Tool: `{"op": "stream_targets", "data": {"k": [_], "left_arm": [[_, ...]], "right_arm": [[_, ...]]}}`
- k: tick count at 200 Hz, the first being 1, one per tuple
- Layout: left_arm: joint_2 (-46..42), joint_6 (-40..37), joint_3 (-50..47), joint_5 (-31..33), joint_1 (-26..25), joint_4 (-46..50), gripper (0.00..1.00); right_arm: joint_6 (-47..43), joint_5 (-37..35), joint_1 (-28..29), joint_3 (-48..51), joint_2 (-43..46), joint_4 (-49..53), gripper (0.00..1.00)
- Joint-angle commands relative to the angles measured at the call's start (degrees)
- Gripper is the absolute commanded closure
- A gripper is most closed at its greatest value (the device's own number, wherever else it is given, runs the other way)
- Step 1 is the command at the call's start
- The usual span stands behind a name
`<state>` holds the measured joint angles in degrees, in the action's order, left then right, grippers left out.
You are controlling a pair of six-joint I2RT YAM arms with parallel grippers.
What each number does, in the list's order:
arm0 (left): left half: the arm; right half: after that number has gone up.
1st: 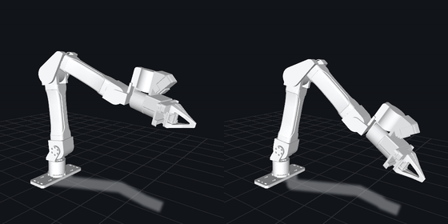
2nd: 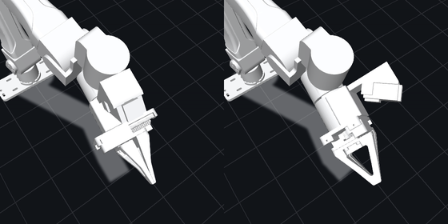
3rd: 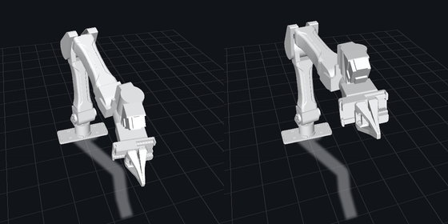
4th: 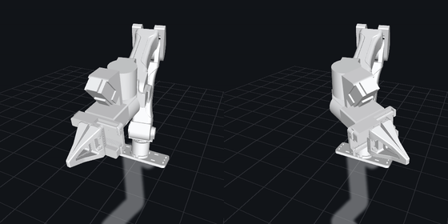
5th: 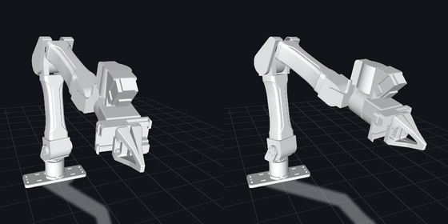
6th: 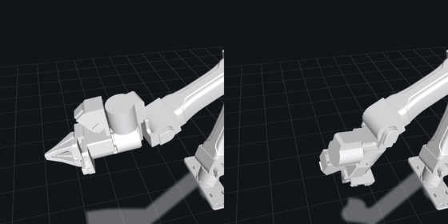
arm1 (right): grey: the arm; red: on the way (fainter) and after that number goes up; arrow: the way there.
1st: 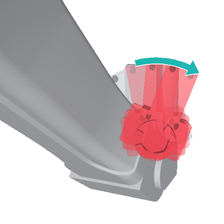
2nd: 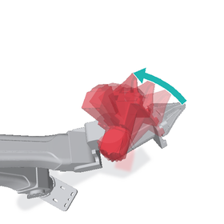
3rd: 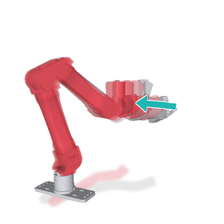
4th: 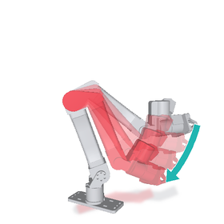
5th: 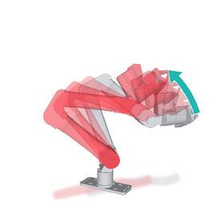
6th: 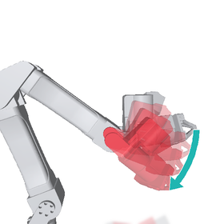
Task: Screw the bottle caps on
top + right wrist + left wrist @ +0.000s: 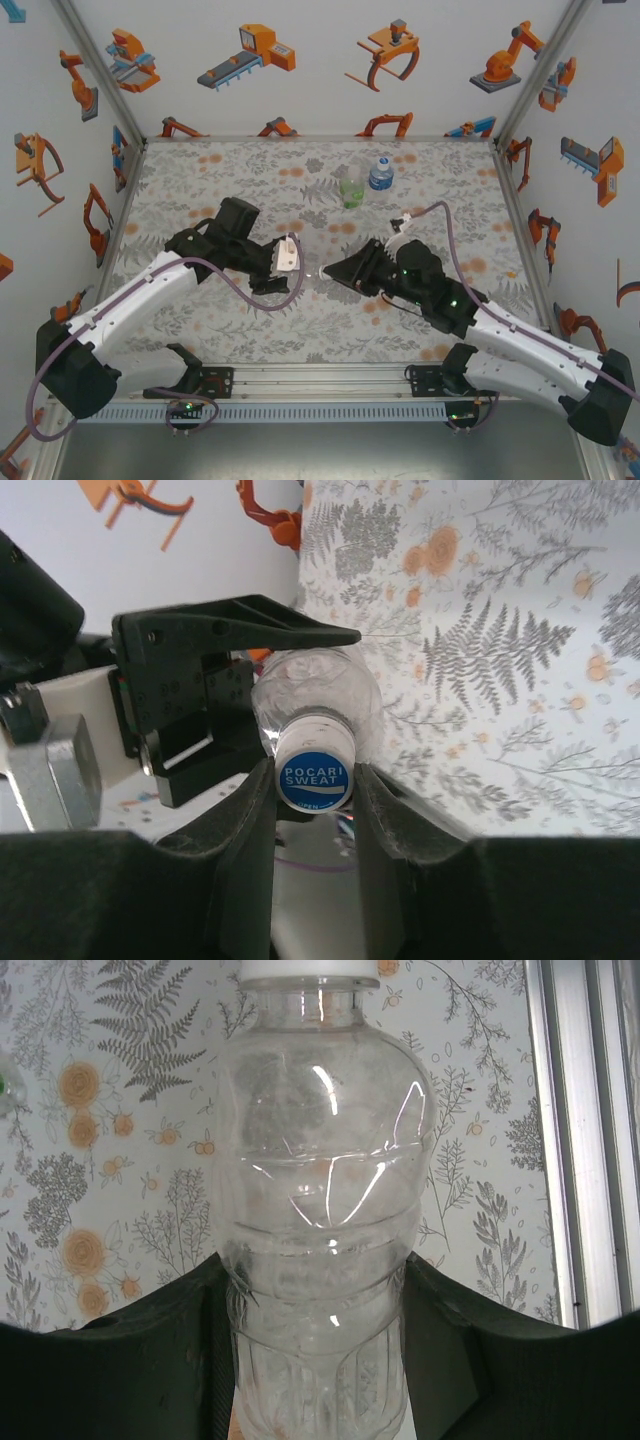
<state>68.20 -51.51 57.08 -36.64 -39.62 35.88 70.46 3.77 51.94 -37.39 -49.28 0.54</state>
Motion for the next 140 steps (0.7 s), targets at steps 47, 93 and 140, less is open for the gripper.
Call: {"op": "stream_targets", "data": {"k": [47,93,140], "left_arm": [[-1.5,-1.2,0.4,-4.6,-0.5,0.7,1.0],[-1.4,-2.4,0.5,-6.7,-0.5,1.6,1.0],[-1.5,-3.1,0.4,-8.5,-0.6,1.7,1.0]], "right_arm": [[-57.3,6.2,-0.3,-8.1,3.5,0.8,0.45],[-99.1,26.6,-0.3,-13.2,1.1,12.3,0.44],[-112.0,31.5,-0.2,-9.9,1.0,10.9,0.46]]}}
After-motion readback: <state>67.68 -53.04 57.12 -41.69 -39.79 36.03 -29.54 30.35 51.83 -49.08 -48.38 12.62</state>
